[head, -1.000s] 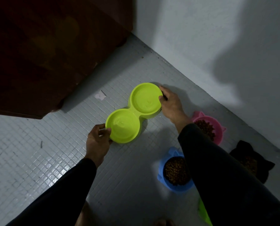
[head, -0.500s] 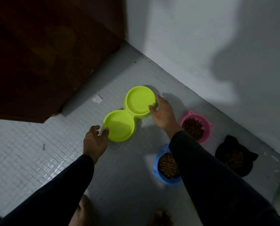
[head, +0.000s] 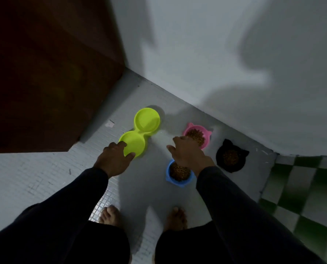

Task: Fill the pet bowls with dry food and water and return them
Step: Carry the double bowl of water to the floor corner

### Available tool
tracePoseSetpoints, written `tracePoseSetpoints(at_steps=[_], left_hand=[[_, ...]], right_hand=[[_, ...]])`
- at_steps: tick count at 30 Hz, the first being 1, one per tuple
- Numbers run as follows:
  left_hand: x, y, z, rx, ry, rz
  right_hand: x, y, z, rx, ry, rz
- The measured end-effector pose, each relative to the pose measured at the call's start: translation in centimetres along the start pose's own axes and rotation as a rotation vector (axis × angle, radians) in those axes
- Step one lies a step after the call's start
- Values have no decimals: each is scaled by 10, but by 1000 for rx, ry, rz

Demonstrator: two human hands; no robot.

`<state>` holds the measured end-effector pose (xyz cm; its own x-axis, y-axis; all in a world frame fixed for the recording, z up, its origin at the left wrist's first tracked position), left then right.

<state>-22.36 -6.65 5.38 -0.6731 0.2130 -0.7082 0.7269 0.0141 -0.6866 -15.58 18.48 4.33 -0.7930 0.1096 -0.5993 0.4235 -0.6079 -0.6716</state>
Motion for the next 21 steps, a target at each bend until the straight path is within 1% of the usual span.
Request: tracePoseSetpoints(at_steps=[4,9,12,15,21], left_hand=[[-54,-45,-21,-3,65,37],[-131,-104,-45,80,145,80],[-181,-140,-61,133,194,71],[-234,-178,-76,209,232,61],[-325,-247,-104,343,306,27]], right_hand=[[-57,-45,19,1,64,46],[-142,-107,46,97,149,83],[-197,-140,62,146,184,94],[-256,-178,84,136,201,106],[-360,-247,117,139,216,53]])
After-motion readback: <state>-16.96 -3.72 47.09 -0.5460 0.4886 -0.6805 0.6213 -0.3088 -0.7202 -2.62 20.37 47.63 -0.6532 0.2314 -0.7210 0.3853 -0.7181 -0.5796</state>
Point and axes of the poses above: each hand's wrist, its own x-axis towards the middle knuckle, its own y-axis out of the palm, z = x × y, the point moved 2 cm from there along x, towards the middle knuckle, and after that the axes turned 11 degrees about x, right-handed, at the moved point
